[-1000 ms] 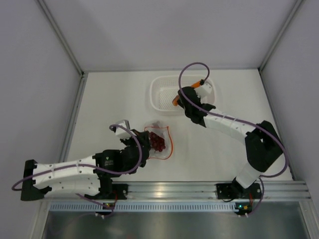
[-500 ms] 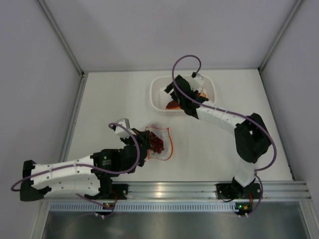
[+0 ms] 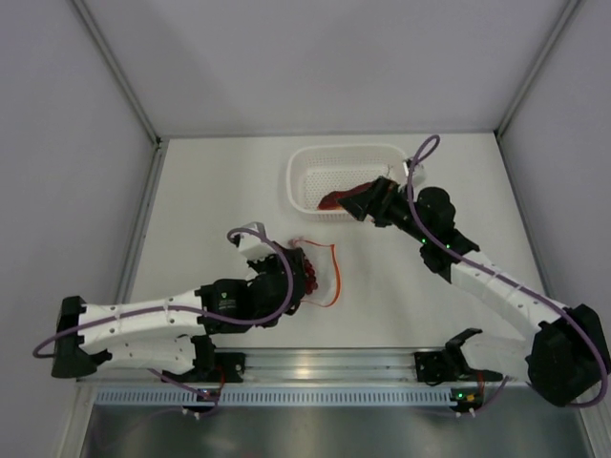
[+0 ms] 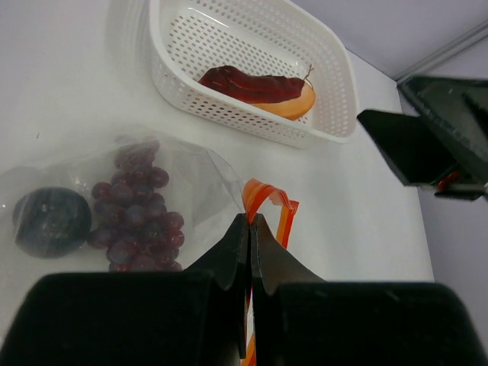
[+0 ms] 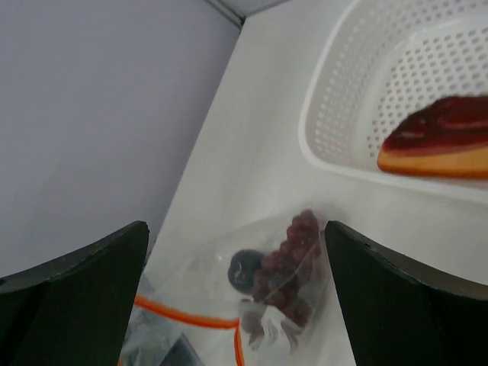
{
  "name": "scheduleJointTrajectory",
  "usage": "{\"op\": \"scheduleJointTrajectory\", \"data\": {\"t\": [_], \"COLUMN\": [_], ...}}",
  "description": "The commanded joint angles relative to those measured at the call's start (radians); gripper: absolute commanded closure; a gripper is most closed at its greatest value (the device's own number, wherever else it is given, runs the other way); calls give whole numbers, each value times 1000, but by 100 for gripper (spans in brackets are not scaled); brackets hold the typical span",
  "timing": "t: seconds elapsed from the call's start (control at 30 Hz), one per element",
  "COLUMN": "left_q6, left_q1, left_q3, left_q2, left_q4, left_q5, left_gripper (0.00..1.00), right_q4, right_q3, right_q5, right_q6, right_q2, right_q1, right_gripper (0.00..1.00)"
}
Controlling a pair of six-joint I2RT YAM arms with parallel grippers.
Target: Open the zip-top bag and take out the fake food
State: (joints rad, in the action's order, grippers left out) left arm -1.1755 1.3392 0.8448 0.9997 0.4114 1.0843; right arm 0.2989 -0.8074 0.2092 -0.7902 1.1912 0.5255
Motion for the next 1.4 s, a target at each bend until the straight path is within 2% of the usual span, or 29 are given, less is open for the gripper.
{"op": "scheduleJointTrajectory", "data": {"t": [0.0,0.03,0.1,0.13,0.2,0.3,0.33,0.43,0.57,0.73,0.9,0.97,1.1,1.33,1.37], "left_q6": [-9,-4,-4,-9,-1,-4,-10,-80,-163,-248,-260,-262,-263,-282,-276], "left_q1": [-2,-2,-2,-2,-2,-2,-2,-2,-2,-2,-2,-2,-2,-2,-2], "left_q3": [69,73,83,83,85,99,103,109,99,86,82,77,63,14,7], "left_q2": [49,59,77,80,97,126,132,157,169,174,175,172,152,103,103], "left_q4": [-25,-25,-25,-26,-55,-62,-60,-59,-59,-59,-57,-59,-59,-60,-59], "left_q5": [8,8,14,19,19,20,19,25,28,14,19,19,14,-9,-12], "left_gripper": [100,100,100,100,100,100,100,100,100,100,100,100,100,100,100], "right_q4": [59,-19,-96,-134,-265,-296,-296,-296,-248,-143,-81,-66,17,157,152], "right_q3": [105,120,152,160,163,194,203,191,166,159,116,85,59,90,80], "right_q5": [196,171,132,83,23,-37,-44,-86,-103,-149,-269,-306,-340,-462,-470], "right_q6": [11,11,17,40,55,82,82,89,118,102,75,77,117,196,206], "right_q2": [-112,-170,-229,-287,-335,-395,-395,-360,-268,-119,52,105,226,372,390], "right_q1": [-25,-24,-18,-9,34,123,146,227,333,355,412,436,472,502,508], "right_gripper": [1,1,10,18,26,38,46,50,50,53,55,51,51,30,29]}}
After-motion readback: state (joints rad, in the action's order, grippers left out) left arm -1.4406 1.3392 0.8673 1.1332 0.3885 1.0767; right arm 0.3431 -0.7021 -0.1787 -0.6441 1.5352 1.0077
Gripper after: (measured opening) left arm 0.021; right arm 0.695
